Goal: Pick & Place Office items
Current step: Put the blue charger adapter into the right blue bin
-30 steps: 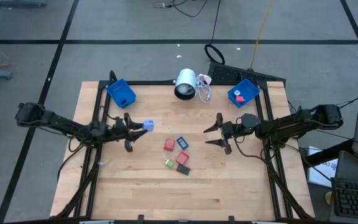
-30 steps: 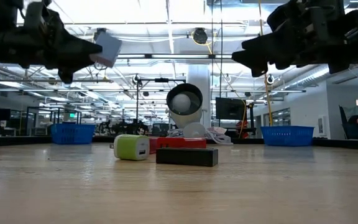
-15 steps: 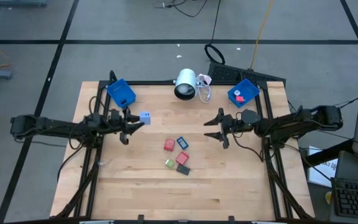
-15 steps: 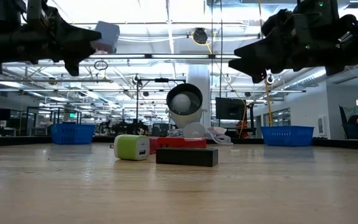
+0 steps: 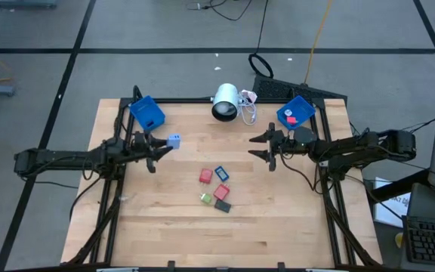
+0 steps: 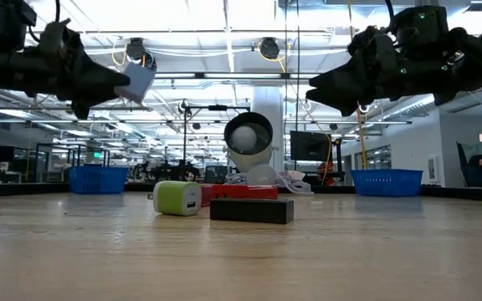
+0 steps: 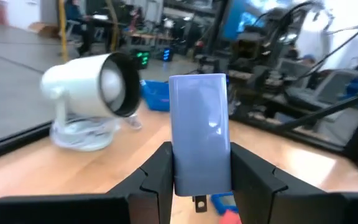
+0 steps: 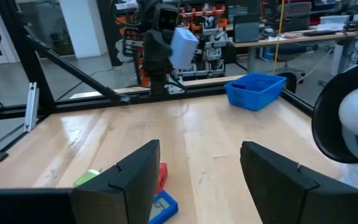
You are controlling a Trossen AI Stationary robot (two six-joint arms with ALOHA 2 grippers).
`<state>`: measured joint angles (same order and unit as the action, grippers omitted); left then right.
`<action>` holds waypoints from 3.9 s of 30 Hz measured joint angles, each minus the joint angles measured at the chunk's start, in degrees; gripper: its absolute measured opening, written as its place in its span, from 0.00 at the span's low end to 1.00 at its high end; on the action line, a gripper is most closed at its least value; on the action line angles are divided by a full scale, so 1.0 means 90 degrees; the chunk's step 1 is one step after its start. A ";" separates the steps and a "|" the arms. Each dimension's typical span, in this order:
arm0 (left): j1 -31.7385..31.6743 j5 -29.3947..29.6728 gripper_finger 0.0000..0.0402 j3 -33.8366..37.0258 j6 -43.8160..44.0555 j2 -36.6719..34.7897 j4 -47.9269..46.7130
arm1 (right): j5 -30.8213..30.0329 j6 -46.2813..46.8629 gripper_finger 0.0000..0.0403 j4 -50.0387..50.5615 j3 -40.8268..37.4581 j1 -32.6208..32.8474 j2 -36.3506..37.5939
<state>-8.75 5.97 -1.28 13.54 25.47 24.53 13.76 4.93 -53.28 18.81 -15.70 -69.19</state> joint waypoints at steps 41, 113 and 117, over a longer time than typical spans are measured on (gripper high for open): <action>0.1179 0.0339 0.31 -0.1553 -0.0882 0.3563 0.1148 | -0.0051 -0.0141 0.53 -0.0932 0.0010 0.0975 -0.0494; 0.1402 -0.0933 0.31 -0.4826 -0.1498 0.7298 0.1475 | -0.1073 -0.0789 0.63 -0.1654 0.1270 0.2317 -0.1913; 0.1396 -0.0927 0.31 -0.4826 -0.1491 0.7298 0.1467 | -0.1091 -0.0792 0.63 -0.1570 0.1270 0.2313 -0.1914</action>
<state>3.81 -2.37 -44.71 0.12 91.15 37.74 3.94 -2.20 -67.42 30.24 5.11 -86.41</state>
